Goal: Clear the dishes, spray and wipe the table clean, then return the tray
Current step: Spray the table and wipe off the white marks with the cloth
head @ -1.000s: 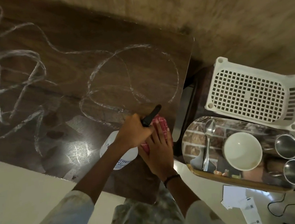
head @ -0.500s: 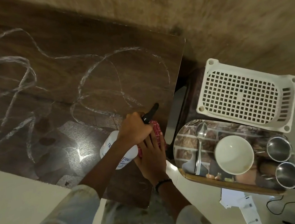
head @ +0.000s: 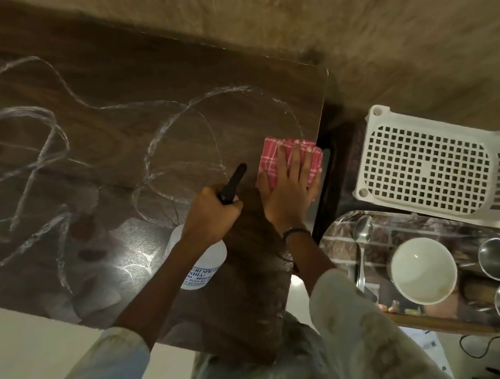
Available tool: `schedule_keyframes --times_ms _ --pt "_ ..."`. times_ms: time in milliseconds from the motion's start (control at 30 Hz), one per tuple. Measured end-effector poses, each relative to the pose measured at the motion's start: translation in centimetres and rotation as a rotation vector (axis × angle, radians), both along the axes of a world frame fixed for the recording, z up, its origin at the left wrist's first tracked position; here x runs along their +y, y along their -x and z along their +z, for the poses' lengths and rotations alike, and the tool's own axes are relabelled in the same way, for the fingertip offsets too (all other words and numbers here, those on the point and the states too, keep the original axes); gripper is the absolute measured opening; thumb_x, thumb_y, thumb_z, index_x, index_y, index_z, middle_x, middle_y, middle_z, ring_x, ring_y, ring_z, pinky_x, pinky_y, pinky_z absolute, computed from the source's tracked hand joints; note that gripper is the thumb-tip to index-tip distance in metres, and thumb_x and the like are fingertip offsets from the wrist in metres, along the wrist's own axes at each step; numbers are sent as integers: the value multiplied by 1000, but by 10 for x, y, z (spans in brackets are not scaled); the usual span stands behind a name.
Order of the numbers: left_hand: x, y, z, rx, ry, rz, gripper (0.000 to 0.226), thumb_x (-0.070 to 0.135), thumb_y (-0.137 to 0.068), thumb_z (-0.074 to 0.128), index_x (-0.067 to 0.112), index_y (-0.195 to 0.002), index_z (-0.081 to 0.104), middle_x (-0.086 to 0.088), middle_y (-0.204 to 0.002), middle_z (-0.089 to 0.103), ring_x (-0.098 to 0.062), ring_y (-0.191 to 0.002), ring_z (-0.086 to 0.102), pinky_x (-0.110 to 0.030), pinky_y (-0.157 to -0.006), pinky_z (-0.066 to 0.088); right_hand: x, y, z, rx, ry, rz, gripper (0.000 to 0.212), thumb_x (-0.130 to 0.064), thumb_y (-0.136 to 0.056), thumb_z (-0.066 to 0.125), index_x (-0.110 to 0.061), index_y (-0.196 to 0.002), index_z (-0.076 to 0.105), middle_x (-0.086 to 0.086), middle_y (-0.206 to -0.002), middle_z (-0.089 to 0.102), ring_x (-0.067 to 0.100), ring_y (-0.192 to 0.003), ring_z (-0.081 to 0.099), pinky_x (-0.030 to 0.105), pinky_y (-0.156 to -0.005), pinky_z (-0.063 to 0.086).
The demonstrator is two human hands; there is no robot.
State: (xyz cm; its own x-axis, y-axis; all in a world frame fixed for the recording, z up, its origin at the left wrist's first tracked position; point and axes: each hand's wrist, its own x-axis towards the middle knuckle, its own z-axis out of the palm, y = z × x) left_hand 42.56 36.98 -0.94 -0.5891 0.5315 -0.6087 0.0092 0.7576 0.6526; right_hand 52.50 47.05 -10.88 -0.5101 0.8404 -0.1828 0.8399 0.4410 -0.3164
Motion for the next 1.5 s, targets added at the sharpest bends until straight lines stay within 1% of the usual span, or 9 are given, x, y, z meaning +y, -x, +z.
schedule_keyframes --times_ms 267,600,733,867,1000,1200,1300,1367,1500 --pt "3 33 -3 20 -1 -24 22 14 -83 60 13 -63 52 -1 -51 44 -16 -49 43 -28 -56 35 -42 -22 4 -11 -13 259 64 -57 -92 37 -27 -149 29 2 -156 26 26 -145 18 52 -116 9" --pt "14 59 0 14 -23 -102 19 14 -85 61 10 -68 53 -2 -51 44 -15 -47 42 -24 -50 33 20 35 1 -76 -38 -42 70 -54 -93 39 -24 -152 17 8 -160 14 31 -147 8 58 -116 5" --pt "22 66 -2 5 -24 -144 25 15 -84 60 10 -64 46 -3 -50 39 -15 -43 36 -24 -47 30 -17 35 5 -47 -31 153 65 -54 -93 40 -25 -150 24 6 -158 21 28 -147 12 50 -114 -5" --pt "35 66 -3 14 -22 -197 27 13 -82 61 16 -59 47 0 -50 43 -15 -47 41 -26 -52 32 -32 -11 7 -38 -15 315 61 -57 -94 37 -32 -148 28 -1 -156 27 21 -147 16 49 -119 5" --pt "51 61 -4 -20 -12 -272 17 16 -86 59 2 -77 59 -1 -54 46 -14 -50 45 -25 -52 33 2 -17 1 -84 -65 91 66 -58 -91 33 -28 -149 25 4 -157 25 27 -146 15 51 -116 6" --pt "85 52 -1 -39 -30 -380 23 15 -85 59 20 -63 53 0 -57 51 -15 -55 50 -28 -58 39 26 7 -1 -77 -97 35 69 -58 -91 34 -24 -150 25 7 -157 25 30 -146 15 53 -116 8" --pt "100 48 -2 2 -15 -385 8 18 -84 60 13 -80 65 -9 -74 66 -22 -70 62 -33 -66 48 27 2 -2 -63 -105 41 68 -57 -91 35 -25 -149 27 7 -156 28 29 -146 17 53 -116 8" --pt "107 48 -4 10 -16 -357 16 20 -84 61 9 -95 67 -11 -82 68 -24 -76 64 -30 -65 48 27 5 -1 -63 -104 32 66 -57 -92 35 -25 -149 28 6 -156 28 28 -146 17 52 -116 7" --pt "116 51 -6 19 -4 -318 18 20 -86 60 7 -96 64 -7 -79 65 -21 -73 63 -28 -59 47 27 4 1 -66 -94 32 66 -56 -92 34 -25 -150 27 7 -156 27 29 -146 16 51 -116 4"
